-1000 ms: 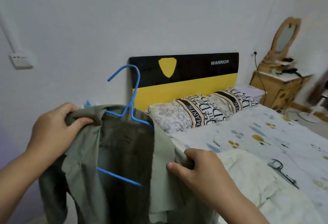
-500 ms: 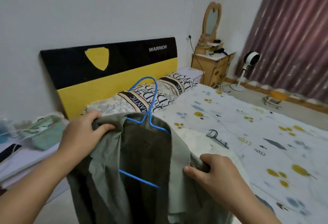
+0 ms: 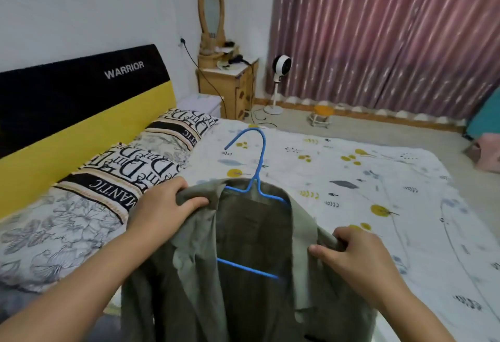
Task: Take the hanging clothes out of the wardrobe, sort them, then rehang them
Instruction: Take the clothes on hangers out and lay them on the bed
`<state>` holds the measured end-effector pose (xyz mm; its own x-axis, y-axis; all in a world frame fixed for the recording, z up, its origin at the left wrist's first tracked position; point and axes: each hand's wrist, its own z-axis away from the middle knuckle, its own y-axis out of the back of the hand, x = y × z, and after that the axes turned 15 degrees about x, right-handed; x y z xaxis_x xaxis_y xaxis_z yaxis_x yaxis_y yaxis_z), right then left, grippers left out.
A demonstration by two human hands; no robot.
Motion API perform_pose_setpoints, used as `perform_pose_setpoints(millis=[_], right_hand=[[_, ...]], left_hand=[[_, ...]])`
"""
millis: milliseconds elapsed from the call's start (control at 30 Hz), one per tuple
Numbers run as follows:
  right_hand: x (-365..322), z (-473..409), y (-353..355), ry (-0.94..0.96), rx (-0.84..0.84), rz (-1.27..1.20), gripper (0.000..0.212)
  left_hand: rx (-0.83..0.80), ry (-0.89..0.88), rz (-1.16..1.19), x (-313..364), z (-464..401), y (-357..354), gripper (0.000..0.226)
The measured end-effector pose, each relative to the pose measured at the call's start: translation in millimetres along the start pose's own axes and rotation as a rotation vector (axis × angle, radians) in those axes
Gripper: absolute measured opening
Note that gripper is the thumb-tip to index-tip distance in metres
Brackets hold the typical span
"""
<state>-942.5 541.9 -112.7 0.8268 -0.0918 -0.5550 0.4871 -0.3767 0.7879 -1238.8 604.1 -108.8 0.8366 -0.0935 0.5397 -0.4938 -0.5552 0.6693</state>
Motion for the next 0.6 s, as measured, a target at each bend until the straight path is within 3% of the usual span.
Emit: perform_pose_setpoints(millis=[300,467,600], right_hand=[[30,-81,-51,-0.142,0.102,0.021,0.035],[61,-144,-100,-0.16,0.122,0.004,0.033],[97,-193,-163,-0.154,0.105,0.041,0.032]], left_hand=[[-0.184,-0.159,0.073,-11,-66,-120,0.02],[-0.233,-0.121,0.02,-20,-91,-194,0.017],[-0.261,-0.051,-0.167,-40,-108,-269,0.025]])
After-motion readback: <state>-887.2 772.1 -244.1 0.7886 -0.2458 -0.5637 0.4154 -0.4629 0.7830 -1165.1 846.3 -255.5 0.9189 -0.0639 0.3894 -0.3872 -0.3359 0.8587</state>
